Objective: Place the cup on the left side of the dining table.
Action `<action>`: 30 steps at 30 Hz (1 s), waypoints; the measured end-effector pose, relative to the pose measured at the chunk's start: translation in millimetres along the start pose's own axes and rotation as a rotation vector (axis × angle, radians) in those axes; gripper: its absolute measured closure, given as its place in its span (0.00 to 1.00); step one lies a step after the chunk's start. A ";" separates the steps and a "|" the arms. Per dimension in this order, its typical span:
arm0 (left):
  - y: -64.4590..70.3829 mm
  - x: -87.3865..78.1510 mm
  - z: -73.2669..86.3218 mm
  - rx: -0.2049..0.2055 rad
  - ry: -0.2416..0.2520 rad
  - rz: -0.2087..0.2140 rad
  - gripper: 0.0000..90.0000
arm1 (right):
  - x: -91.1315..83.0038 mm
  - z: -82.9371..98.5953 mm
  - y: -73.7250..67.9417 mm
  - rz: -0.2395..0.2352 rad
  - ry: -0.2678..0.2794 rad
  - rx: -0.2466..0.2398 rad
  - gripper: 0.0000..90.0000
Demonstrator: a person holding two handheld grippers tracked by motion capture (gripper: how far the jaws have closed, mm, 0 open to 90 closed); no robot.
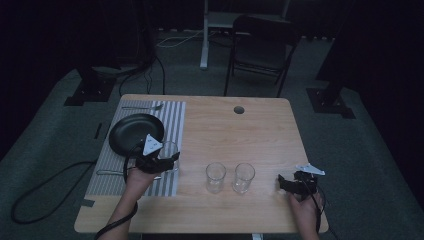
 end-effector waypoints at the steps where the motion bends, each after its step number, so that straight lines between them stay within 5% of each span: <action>1: -3.0 0.4 0.1 -0.009 -0.003 -0.015 0.32 | 0.0 0.0 0.0 0.000 0.000 0.000 0.13; 6: -16.7 2.5 2.6 -0.035 -0.007 -0.056 0.32 | 0.0 0.0 0.0 0.000 0.000 0.000 0.13; 21: -45.9 8.0 10.6 -0.087 -0.042 -0.082 0.32 | 0.0 0.0 0.0 0.000 0.000 -0.001 0.13; 24: -47.8 12.8 14.6 -0.068 -0.058 -0.104 0.32 | 0.0 0.0 0.0 0.000 0.000 0.000 0.13; 30: -50.9 12.9 16.1 -0.085 -0.063 -0.066 0.31 | 0.0 0.0 0.0 0.000 0.000 0.000 0.13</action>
Point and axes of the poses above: each handheld gripper's, and its own axes: x roughly forward along the jaws, z roughly out of its underside, y roughly to its right, the point moved 6 cm from there along x, roughly forward along the jaws, and after that the axes turned 11 degrees about -y, right-handed, at the moved point
